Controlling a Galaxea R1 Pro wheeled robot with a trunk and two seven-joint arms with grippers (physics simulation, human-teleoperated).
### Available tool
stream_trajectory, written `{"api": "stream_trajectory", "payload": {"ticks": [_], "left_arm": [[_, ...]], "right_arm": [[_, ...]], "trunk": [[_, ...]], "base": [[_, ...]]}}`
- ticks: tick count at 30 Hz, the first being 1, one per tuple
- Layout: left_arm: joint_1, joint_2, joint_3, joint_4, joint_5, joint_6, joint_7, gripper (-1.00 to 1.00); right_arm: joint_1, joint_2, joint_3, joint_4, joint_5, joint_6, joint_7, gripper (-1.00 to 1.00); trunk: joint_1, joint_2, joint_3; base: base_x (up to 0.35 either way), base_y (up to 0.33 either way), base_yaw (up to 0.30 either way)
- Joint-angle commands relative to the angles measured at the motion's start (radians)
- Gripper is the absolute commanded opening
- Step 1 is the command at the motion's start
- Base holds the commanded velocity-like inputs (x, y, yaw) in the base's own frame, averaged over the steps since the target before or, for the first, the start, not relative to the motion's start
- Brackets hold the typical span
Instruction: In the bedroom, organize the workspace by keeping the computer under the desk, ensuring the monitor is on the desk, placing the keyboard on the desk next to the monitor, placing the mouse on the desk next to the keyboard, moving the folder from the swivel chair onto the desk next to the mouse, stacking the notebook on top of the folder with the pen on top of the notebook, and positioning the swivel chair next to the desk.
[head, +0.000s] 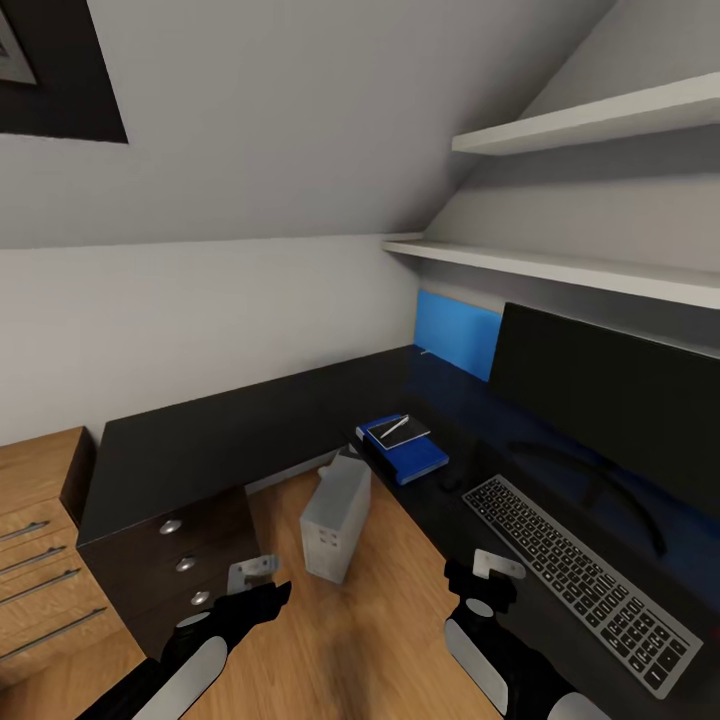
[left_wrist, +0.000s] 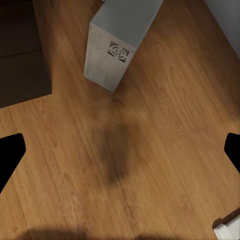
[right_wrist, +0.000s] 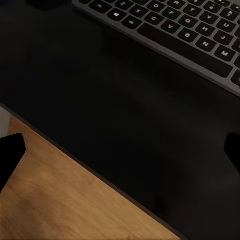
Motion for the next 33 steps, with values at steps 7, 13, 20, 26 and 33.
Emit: {"api": "stream_trajectory", "payload": {"ticks": [7,13,20,26,33], "left_arm": [[-0.001,0.001,-0.003,-0.002,0.006,0.001,0.008,1.00],[-0.001,0.001,-0.003,-0.002,0.006,0.002,0.008,1.00],[-0.001,0.001,-0.003,-0.002,0.006,0.002,0.008,1.00],[-0.001,0.001,-0.003,-0.002,0.006,0.002,0.008,1.00],[-0.001,0.001,-0.003,-0.002,0.006,0.002,0.008,1.00]], "right_arm": [[-0.002,-0.001,0.007,-0.001,-0.010,-0.004,-0.007,1.00],[-0.002,-0.002,0.007,-0.001,-0.010,-0.004,-0.007,1.00],[-0.002,-0.001,0.007,-0.002,-0.010,-0.004,-0.007,1.00],[-0.002,-0.001,0.007,-0.001,-0.010,-0.004,-0.007,1.00],[-0.002,-0.001,0.007,-0.002,-0.010,-0.004,-0.007,1.00]], "trunk": [[0.027,-0.050,-0.023],[0.035,-0.064,-0.030],[0.035,-0.064,-0.030],[0.035,-0.064,-0.030],[0.035,-0.064,-0.030]], "base": [[0.000,0.000,0.000],[0.000,0.000,0.000],[0.000,0.000,0.000],[0.000,0.000,0.000],[0.000,0.000,0.000]]}}
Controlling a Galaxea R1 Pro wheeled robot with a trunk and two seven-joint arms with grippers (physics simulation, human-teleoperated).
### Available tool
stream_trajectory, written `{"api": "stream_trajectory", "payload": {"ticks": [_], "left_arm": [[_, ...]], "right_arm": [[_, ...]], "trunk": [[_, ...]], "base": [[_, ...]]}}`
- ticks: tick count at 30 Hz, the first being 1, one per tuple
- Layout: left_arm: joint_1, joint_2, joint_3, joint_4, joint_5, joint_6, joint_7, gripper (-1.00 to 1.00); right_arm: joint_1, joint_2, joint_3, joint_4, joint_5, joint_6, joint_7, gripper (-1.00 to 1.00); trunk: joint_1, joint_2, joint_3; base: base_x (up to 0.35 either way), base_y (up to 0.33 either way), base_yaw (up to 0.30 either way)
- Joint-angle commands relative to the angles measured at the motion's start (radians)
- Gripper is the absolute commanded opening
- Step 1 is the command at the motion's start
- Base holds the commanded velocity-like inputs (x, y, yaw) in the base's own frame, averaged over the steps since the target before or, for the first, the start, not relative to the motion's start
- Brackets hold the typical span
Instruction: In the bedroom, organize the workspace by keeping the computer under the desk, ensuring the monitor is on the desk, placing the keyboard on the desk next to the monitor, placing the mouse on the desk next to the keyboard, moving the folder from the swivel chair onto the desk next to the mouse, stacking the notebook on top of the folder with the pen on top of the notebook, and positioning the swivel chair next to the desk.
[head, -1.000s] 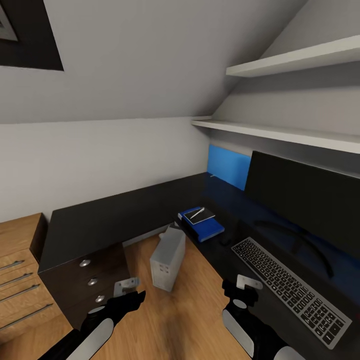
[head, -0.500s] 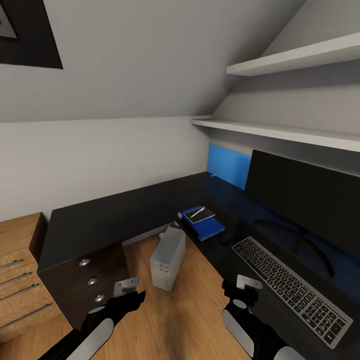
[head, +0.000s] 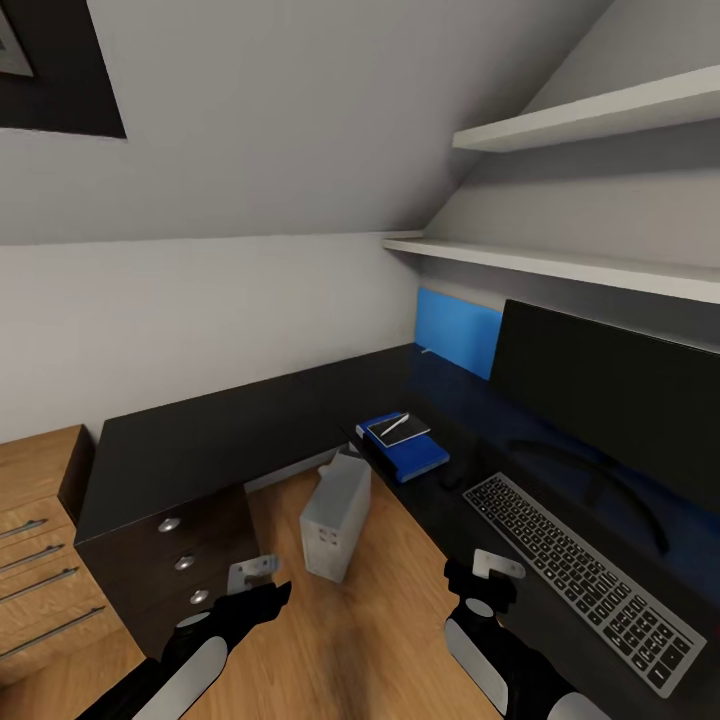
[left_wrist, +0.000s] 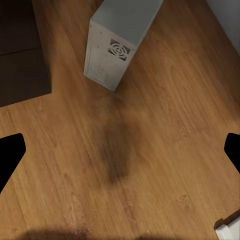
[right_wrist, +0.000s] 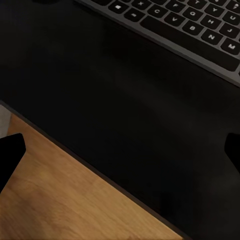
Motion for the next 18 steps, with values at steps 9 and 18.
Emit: {"api": "stream_trajectory", "payload": {"ticks": [9,18], "left_arm": [[-0.001,0.001,-0.003,-0.002,0.006,0.001,0.008,1.00],[-0.001,0.001,-0.003,-0.002,0.006,0.001,0.008,1.00]], "right_arm": [[-0.001,-0.002,0.007,-0.001,-0.010,-0.004,-0.006,1.00],[-0.001,-0.002,0.007,-0.002,-0.010,-0.004,-0.006,1.00]], "trunk": [[0.000,-0.001,-0.001],[0.000,-0.001,-0.001]], "base": [[0.000,0.000,0.000],[0.000,0.000,0.000]]}}
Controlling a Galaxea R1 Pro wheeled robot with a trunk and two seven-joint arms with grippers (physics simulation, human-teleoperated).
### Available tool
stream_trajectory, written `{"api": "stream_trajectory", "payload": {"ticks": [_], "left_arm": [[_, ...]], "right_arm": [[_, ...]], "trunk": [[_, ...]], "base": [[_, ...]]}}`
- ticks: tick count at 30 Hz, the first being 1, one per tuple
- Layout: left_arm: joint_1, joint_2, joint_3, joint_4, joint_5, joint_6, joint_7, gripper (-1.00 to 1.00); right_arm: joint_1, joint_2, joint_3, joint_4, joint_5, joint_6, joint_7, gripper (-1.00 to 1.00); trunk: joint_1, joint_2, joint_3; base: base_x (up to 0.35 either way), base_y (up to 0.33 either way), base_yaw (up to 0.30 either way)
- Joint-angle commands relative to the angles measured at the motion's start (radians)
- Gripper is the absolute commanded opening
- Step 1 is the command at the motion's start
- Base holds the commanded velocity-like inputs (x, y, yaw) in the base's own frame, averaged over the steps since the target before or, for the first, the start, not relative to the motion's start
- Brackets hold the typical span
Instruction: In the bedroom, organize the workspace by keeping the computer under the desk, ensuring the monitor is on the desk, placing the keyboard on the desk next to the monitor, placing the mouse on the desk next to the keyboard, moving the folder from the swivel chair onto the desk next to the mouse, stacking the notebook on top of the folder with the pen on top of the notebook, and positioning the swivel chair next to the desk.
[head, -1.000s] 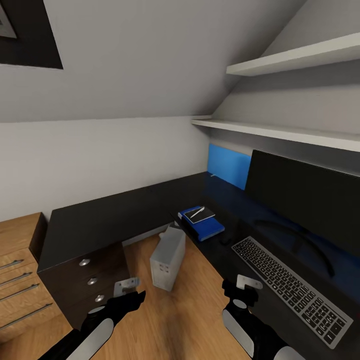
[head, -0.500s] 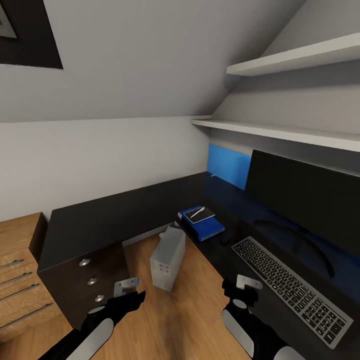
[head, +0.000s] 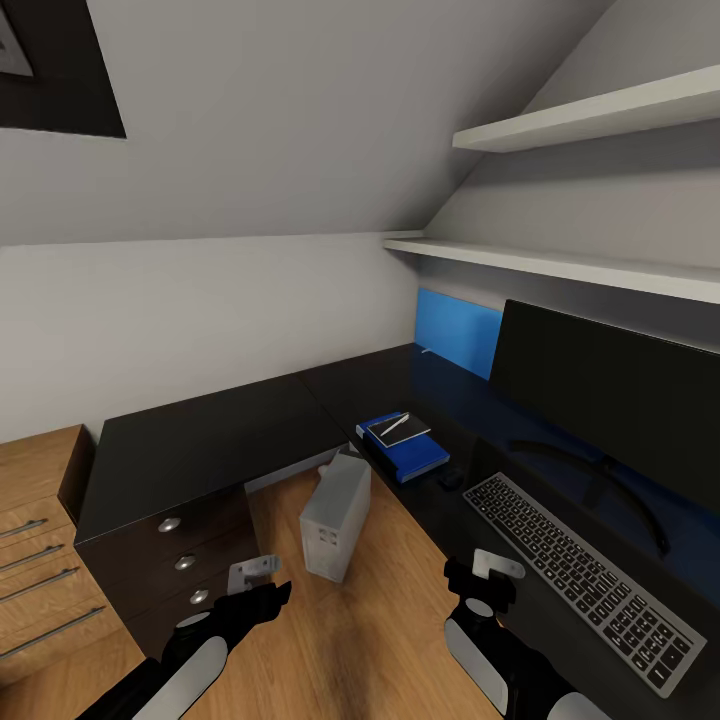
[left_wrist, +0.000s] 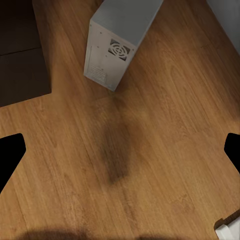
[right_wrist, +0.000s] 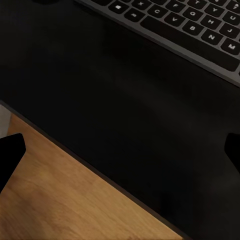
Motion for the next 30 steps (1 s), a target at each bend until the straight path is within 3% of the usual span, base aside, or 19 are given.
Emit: {"api": "stream_trajectory", "payload": {"ticks": [1,30], "left_arm": [[-0.001,0.001,-0.003,-0.002,0.006,0.001,0.008,1.00],[-0.001,0.001,-0.003,-0.003,0.006,0.001,0.008,1.00]], "right_arm": [[-0.001,-0.002,0.007,-0.001,-0.010,-0.004,-0.007,1.00],[-0.001,0.000,0.007,0.000,-0.010,-0.005,-0.007,1.00]], "trunk": [[0.000,-0.001,-0.001],[0.000,-0.001,-0.001]], "base": [[0.000,0.000,0.000],[0.000,0.000,0.000]]}}
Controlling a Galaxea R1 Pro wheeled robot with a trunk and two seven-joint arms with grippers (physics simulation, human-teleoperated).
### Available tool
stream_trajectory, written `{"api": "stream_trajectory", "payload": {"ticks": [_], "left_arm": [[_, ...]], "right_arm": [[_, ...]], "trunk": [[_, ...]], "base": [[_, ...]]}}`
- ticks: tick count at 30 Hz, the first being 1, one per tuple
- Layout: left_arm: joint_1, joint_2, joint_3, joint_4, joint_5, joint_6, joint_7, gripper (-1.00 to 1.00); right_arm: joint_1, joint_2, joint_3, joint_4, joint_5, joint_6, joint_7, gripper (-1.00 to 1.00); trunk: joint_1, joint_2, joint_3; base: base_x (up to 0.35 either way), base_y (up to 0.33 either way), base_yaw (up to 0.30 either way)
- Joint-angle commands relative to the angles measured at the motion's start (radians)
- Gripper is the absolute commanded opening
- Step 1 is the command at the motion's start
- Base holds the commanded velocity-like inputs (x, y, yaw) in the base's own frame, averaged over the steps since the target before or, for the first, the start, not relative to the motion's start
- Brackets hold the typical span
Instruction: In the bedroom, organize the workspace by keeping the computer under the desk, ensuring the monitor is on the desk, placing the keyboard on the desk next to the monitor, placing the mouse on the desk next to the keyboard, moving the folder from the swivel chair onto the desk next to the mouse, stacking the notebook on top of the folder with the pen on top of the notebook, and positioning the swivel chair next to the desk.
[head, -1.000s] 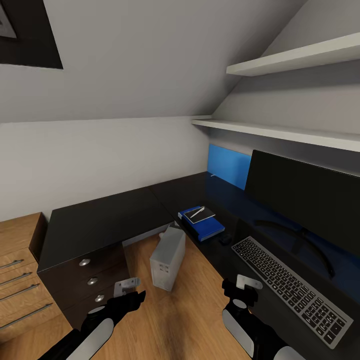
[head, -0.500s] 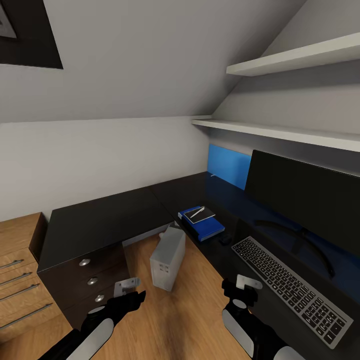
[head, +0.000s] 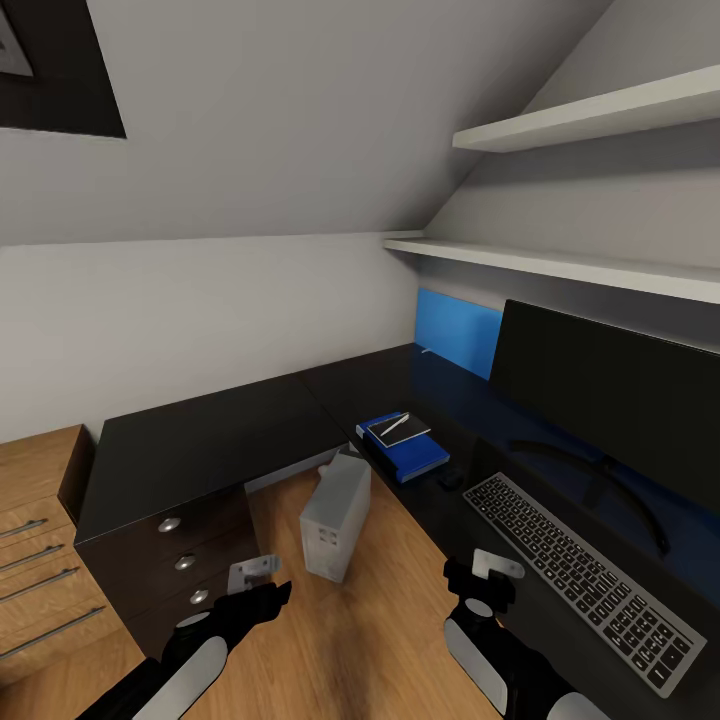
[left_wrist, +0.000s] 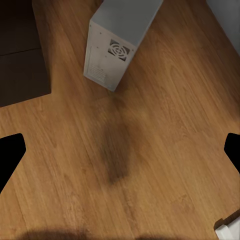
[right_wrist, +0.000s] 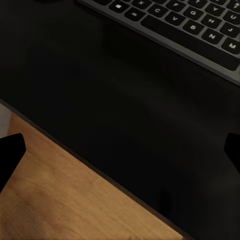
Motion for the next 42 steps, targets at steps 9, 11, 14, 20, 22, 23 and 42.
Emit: {"api": "stream_trajectory", "payload": {"ticks": [9,11,14,20,22,23,42], "left_arm": [[-0.001,0.002,-0.003,-0.003,0.006,0.001,0.008,1.00],[-0.001,0.002,-0.003,-0.003,0.006,0.001,0.008,1.00],[-0.001,0.002,-0.003,-0.003,0.006,0.001,0.008,1.00],[-0.001,0.002,-0.003,-0.003,0.006,0.001,0.008,1.00],[-0.001,0.002,-0.003,-0.003,0.006,0.001,0.008,1.00],[-0.001,0.002,-0.003,-0.003,0.006,0.001,0.008,1.00],[-0.001,0.002,-0.003,-0.003,0.006,0.001,0.008,1.00]], "right_arm": [[-0.001,0.000,0.009,-0.002,-0.010,-0.023,-0.010,1.00],[-0.001,0.003,0.010,-0.004,-0.010,-0.029,-0.011,1.00],[-0.001,0.005,0.011,-0.004,-0.011,-0.030,-0.011,1.00],[-0.001,0.005,0.010,-0.004,-0.010,-0.031,-0.012,1.00],[-0.001,0.005,0.010,-0.004,-0.010,-0.032,-0.012,1.00],[-0.001,0.005,0.009,-0.004,-0.010,-0.032,-0.012,1.00],[-0.001,0.003,0.008,-0.001,-0.013,-0.033,-0.010,1.00]], "trunk": [[0.000,-0.001,-0.001],[0.000,-0.001,-0.001],[0.000,-0.001,-0.001],[0.019,-0.036,-0.017],[0.027,-0.050,-0.023],[0.031,-0.057,-0.026],[0.104,-0.190,-0.077]], "base": [[0.000,0.000,0.000],[0.000,0.000,0.000],[0.000,0.000,0.000],[0.000,0.000,0.000],[0.000,0.000,0.000],[0.000,0.000,0.000],[0.000,0.000,-0.135]]}}
